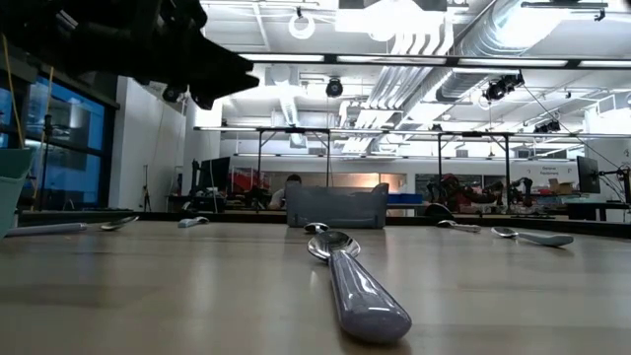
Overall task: Sort silverware by color (type)
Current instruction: Put the white patterned into the green bin
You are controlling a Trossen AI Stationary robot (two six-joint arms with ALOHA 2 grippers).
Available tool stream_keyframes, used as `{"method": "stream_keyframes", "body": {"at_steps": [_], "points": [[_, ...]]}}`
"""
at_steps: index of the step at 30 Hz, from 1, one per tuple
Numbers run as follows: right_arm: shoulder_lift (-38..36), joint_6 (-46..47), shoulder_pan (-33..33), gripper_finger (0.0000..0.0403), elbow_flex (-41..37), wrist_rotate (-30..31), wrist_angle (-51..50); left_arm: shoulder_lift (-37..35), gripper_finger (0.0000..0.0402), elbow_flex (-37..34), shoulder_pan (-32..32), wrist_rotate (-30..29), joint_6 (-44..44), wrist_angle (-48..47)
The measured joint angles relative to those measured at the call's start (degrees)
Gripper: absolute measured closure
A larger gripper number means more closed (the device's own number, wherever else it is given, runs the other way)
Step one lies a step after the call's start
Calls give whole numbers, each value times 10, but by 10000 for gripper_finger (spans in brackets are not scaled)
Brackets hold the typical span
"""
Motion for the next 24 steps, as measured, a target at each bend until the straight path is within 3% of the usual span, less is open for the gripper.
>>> {"method": "stream_keyframes", "body": {"at_steps": [2,6,14,18,24], "points": [[-5,-101,-30,395,-3,30,14,0,235,0,-1,0,0,14],[-6,-304,-112,393,-27,52,105,0,262,0,-2,-1,-9,16],[-6,-590,-255,402,-135,52,462,0,307,0,-2,-1,-18,18],[-6,-601,-320,400,-187,64,557,0,317,0,-1,-27,-5,19],[-6,-529,-442,393,-204,131,487,0,321,0,8,-41,4,19]]}}
